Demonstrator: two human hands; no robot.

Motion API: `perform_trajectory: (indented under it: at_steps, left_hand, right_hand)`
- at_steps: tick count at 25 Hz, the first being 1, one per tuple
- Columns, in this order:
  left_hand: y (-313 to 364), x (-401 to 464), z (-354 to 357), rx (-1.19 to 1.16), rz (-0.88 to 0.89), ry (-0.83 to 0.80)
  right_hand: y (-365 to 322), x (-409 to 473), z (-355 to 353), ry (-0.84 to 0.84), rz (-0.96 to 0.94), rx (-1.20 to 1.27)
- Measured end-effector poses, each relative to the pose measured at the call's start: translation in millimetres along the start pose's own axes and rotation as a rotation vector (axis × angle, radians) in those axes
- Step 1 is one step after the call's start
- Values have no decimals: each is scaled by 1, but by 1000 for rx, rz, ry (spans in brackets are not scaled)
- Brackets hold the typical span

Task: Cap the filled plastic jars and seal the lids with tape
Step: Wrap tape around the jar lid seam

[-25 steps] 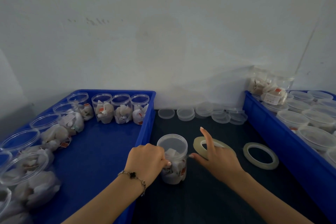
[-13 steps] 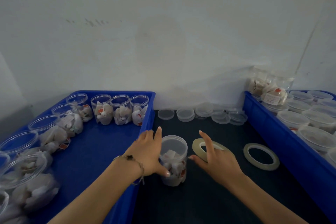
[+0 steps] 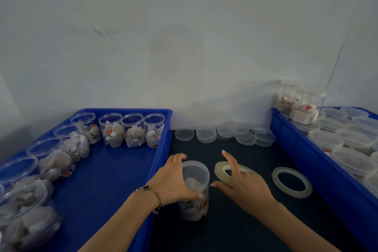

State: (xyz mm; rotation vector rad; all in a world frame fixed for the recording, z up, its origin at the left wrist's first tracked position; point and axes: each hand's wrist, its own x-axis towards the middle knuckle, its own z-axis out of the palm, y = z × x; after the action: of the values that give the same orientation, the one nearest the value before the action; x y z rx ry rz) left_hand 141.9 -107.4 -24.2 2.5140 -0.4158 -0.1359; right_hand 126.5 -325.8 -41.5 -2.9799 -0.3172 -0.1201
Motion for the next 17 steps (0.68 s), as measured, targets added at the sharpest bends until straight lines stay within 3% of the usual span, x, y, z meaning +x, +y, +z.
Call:
perform_trajectory:
  at_steps: [3, 9, 13, 17]
  left_hand:
    - [2, -4, -17, -223, 3, 70]
    - [14, -24, -45, -708, 79, -17]
    - [22, -29, -46, -852, 101, -11]
    - [26, -30, -43, -955, 115, -7]
  right_hand:
    - [2, -9, -29, 14, -41, 122]
    - [9, -32, -82, 83, -218, 226]
    - [4, -39, -87, 217, -247, 158]
    - [-3, -36, -85, 225, -227, 71]
